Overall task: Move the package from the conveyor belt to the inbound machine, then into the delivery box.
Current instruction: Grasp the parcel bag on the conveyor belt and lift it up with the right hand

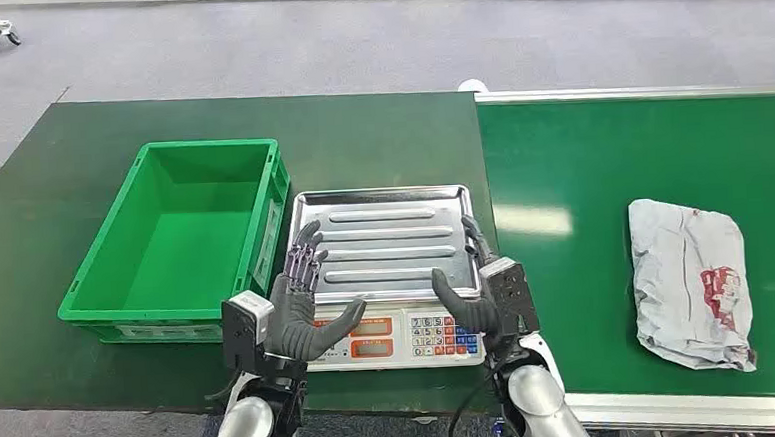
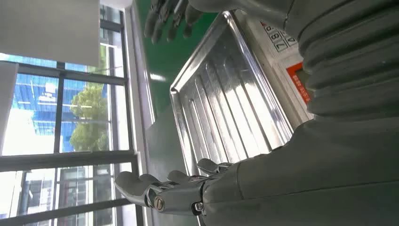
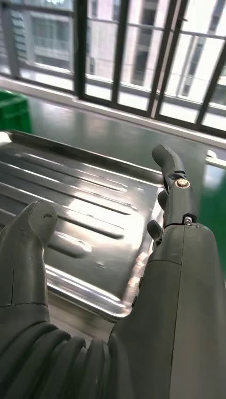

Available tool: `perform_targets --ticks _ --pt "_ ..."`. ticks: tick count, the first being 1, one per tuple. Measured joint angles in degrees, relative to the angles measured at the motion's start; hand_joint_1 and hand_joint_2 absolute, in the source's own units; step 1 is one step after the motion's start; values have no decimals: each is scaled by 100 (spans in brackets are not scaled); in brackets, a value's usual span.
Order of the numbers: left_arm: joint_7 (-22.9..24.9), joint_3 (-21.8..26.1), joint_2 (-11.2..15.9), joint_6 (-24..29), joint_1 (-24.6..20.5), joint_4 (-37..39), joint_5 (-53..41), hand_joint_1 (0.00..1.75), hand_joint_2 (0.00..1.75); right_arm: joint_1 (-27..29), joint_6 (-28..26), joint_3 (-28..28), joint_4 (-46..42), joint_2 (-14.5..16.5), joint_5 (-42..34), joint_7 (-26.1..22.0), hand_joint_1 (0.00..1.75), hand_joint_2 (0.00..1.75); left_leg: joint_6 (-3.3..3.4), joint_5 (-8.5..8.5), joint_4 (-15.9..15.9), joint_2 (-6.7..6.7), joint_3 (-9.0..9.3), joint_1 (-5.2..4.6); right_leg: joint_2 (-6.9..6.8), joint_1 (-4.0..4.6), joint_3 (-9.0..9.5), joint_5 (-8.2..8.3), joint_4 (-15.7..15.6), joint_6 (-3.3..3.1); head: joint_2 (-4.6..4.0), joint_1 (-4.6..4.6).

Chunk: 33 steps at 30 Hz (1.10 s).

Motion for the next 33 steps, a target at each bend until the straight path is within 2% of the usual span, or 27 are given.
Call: perform_targets --ticks 2,10,14,18,20,26,30,33 --pt "16 6 0 22 9 -30 -32 0 175 -21 -120 -135 25 -42 147 20 0 175 1 0 0 0 0 -1 0 -1 0 0 0 0 0 0" --pt "-3 168 -21 45 76 -190 -4 0 175 -317 -1371 -1308 514 -409 1665 332 0 175 5 -2 2 0 1 -14 -2 -9 0 1 0 5 0 1" --pt "-18 185 -31 39 75 -193 13 0 175 -490 -1954 -1860 943 -566 2615 488 0 175 6 -3 2 -1 1 -15 -6 -10 0 1 0 6 0 0" --pt "-25 196 -57 37 76 -184 20 0 175 -652 -2475 -2297 1399 -677 3681 934 0 175 7 -3 2 -1 1 -15 -6 -9 1 1 0 6 0 0" --pt "-27 214 -72 37 76 -183 22 0 175 -704 -2532 -2466 1605 -714 3951 1083 0 175 7 -4 2 0 1 -15 -6 -9 0 0 0 6 0 0" --pt "-27 239 -97 31 76 -181 24 0 175 -792 -2518 -2702 1939 -765 4124 1237 0 175 8 -5 1 0 1 -14 -6 -9 0 0 0 7 0 0" --pt "-21 240 -101 -35 72 -181 22 0 175 -904 -2299 -2847 2275 -844 4347 1537 0 175 11 -5 2 -1 1 -14 -6 -11 0 -1 0 8 0 0" --pt "-3 242 -101 -82 66 -182 22 0 175 -1019 -2153 -2947 2621 -946 4374 1577 0 175 15 -6 2 -1 0 -15 -6 -14 1 -1 0 9 0 1"
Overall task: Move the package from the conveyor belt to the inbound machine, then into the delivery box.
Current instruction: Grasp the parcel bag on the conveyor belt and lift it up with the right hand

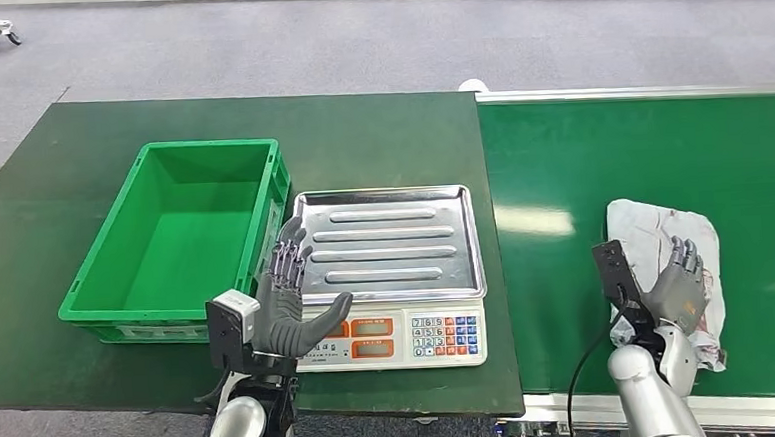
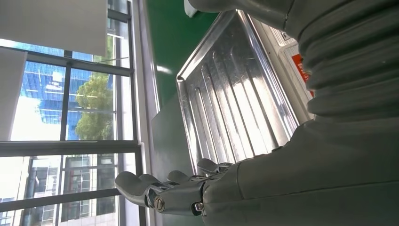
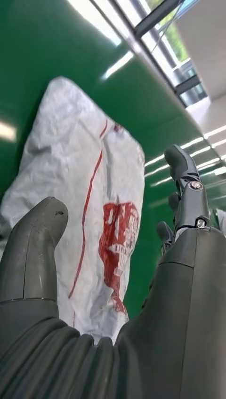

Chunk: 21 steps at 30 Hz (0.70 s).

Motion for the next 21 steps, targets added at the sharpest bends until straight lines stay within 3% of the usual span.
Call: perform_targets --ticks 14,21 --pt "17 0 30 -40 -51 -2 0 0 175 -727 807 -223 1485 -194 -349 -189 0 175 2 0 2 -1 1 0 1 0 0 0 0 1 0 -1" --pt "11 0 87 -76 -127 31 58 0 175 -1031 2648 -514 1984 -276 -1287 -383 0 175 3 -2 2 6 7 0 9 0 3 0 0 3 0 -1"
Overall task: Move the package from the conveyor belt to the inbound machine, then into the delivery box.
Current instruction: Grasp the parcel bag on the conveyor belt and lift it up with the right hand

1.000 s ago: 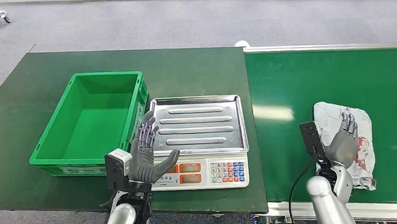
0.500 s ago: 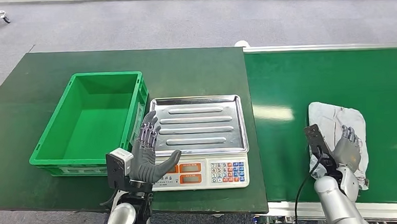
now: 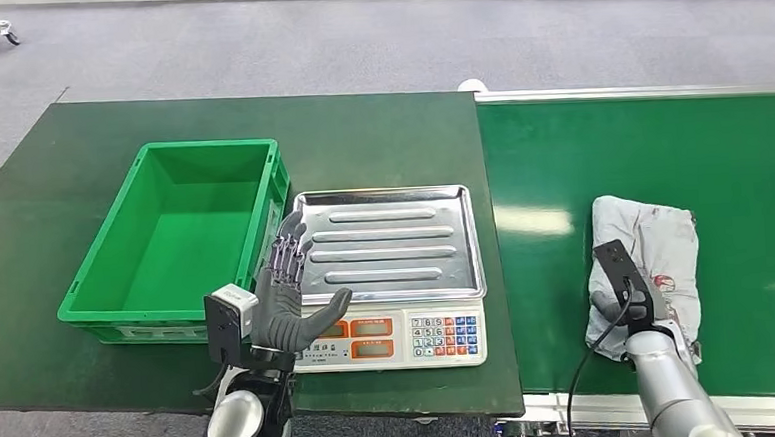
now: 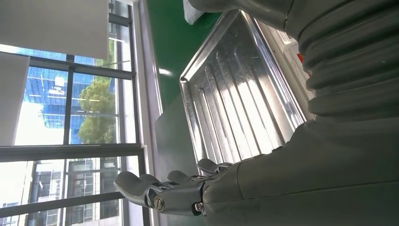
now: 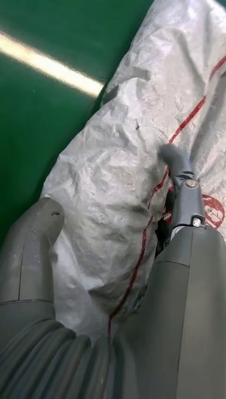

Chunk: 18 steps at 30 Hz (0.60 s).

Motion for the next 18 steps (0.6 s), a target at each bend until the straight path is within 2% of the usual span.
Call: perform_targets --ticks 3,12,16,18 --pt "-20 1 38 -8 -33 32 13 0 175 -150 369 -106 168 -26 -166 -32 0 175 3 -7 0 19 15 0 20 1 9 1 -1 0 0 0" --pt "-50 1 84 -17 -59 65 49 0 175 -387 784 -214 406 -33 -211 183 0 175 5 -10 2 29 46 0 30 2 38 6 -2 4 0 0" --pt "-31 0 83 -16 -53 49 20 0 175 -452 681 -164 456 -26 60 393 175 175 7 -8 5 26 53 1 26 3 51 6 -2 5 0 0" --pt "-3 0 81 -15 -50 28 -8 0 175 -469 603 -71 471 -16 237 486 175 175 11 -6 7 23 53 1 20 2 55 6 -2 6 0 0"
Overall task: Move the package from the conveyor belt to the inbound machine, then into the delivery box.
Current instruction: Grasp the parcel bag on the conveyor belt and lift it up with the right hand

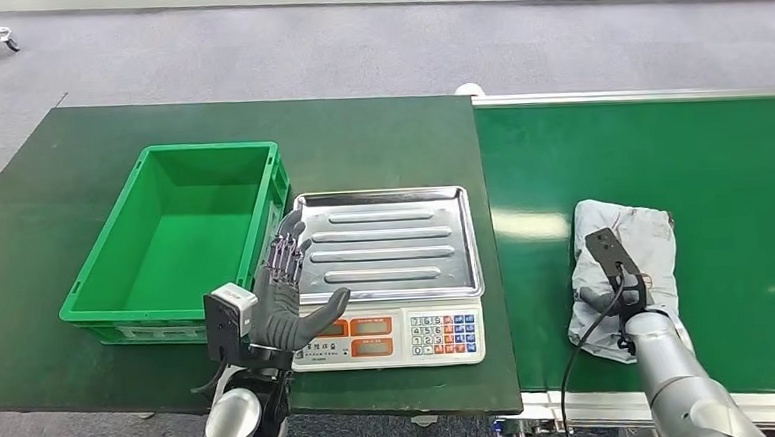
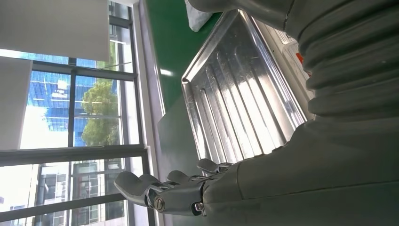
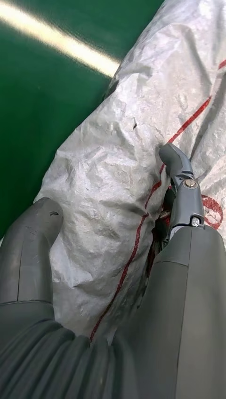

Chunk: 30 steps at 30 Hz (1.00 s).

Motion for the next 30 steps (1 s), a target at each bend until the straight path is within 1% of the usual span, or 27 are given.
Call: perform_targets --ticks 10,12,16,18,26,30 --pt "79 1 0 1 -6 -52 -25 0 175 -108 -6 279 33 11 317 198 175 175 2 0 5 -6 -3 0 -8 1 2 -1 0 5 0 0" --pt "87 1 0 -3 -6 -60 -26 0 175 -141 75 368 49 16 447 328 175 175 2 -1 5 -6 -3 0 -8 2 1 -4 0 6 0 0" --pt "95 1 2 -25 -1 -70 -26 0 175 -245 283 687 102 18 870 829 175 175 1 -2 5 -10 -3 0 -8 6 1 -8 0 7 0 0" --pt "97 1 2 -29 2 -75 -27 0 175 -273 324 836 119 18 955 960 175 175 1 -2 5 -19 -6 0 -13 6 1 -10 0 10 0 0" --pt "97 2 2 -30 4 -77 -27 0 175 -282 370 1108 184 18 989 1021 175 175 3 -3 5 -36 -12 0 -29 -1 2 -16 0 16 0 0" --pt "97 2 2 -30 5 -81 -26 0 175 -320 378 1210 205 20 1174 1187 175 175 5 -3 6 -49 -15 -1 -43 -2 4 -18 -1 18 0 0"
